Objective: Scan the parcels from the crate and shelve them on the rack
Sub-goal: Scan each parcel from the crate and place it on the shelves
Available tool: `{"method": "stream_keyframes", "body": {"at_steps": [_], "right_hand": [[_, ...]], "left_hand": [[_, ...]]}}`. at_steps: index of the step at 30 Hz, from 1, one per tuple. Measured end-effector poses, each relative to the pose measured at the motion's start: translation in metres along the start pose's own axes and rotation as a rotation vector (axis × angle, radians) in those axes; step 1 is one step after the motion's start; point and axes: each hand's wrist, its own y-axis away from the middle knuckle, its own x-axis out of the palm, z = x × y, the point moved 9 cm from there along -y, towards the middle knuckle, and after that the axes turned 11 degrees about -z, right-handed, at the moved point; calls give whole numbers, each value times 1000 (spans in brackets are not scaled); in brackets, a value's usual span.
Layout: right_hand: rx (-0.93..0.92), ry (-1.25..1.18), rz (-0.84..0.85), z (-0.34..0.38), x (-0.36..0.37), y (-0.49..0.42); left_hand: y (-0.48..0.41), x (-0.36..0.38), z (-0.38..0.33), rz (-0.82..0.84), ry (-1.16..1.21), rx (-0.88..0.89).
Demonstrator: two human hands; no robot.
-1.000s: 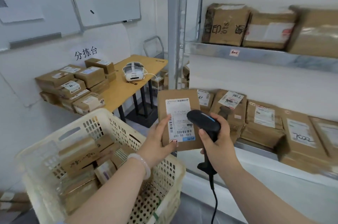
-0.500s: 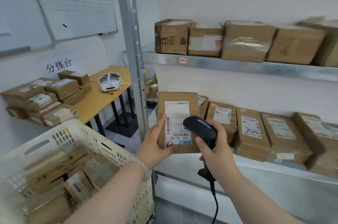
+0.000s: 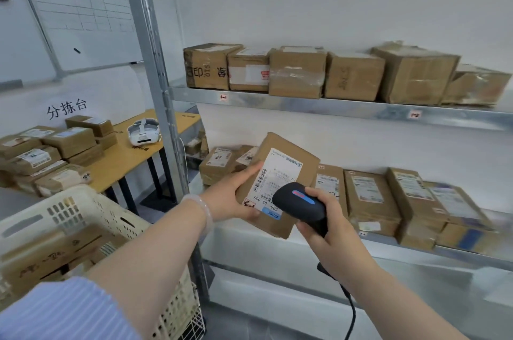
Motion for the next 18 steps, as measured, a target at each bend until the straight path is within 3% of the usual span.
{"method": "stream_keyframes", "body": {"at_steps": [9,18], "right_hand": [[-148,210,79,23,-47,20],[-164,324,64,24,-74,30]], "left_hand": [[-2,24,-53,192,-321,57],[-1,46,-75,233,-408,64]]}}
